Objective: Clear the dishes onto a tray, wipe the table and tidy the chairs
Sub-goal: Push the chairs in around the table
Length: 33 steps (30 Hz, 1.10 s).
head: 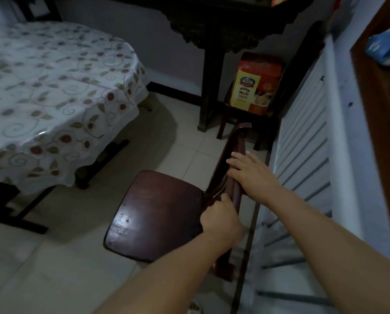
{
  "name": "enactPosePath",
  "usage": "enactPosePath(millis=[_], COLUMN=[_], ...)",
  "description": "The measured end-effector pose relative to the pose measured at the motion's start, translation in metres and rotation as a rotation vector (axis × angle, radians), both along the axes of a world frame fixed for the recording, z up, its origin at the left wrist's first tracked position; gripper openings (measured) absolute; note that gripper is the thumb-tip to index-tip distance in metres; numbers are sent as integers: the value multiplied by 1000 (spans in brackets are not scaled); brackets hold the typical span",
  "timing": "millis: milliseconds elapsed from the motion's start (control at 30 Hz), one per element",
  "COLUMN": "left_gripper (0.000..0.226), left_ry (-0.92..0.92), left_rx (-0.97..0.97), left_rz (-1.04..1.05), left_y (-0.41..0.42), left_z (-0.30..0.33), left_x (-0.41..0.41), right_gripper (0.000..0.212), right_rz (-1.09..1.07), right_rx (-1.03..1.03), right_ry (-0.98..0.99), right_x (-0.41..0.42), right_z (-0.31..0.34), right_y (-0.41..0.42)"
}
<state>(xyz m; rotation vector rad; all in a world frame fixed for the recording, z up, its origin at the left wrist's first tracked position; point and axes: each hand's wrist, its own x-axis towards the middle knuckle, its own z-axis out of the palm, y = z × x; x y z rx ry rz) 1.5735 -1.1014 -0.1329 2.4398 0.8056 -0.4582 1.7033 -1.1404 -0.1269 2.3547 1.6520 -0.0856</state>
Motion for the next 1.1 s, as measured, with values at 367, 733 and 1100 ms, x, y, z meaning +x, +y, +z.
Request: enactPosePath(millis=[367,733,1100], left_gripper=[38,33,27], left_ry=[-11,-45,-185], left_rx=[129,416,553], left_rz=[13,161,233], left_y=[61,225,358], left_z=[28,67,74], left_x=[-43,-118,-157], right_gripper=[10,38,46], right_rz=[309,426,355], right_rx=[150,154,64], right_ry=[-26,80,84], right_x=[-14,-81,-107], right_z=[12,55,77], right_y=[62,216,343])
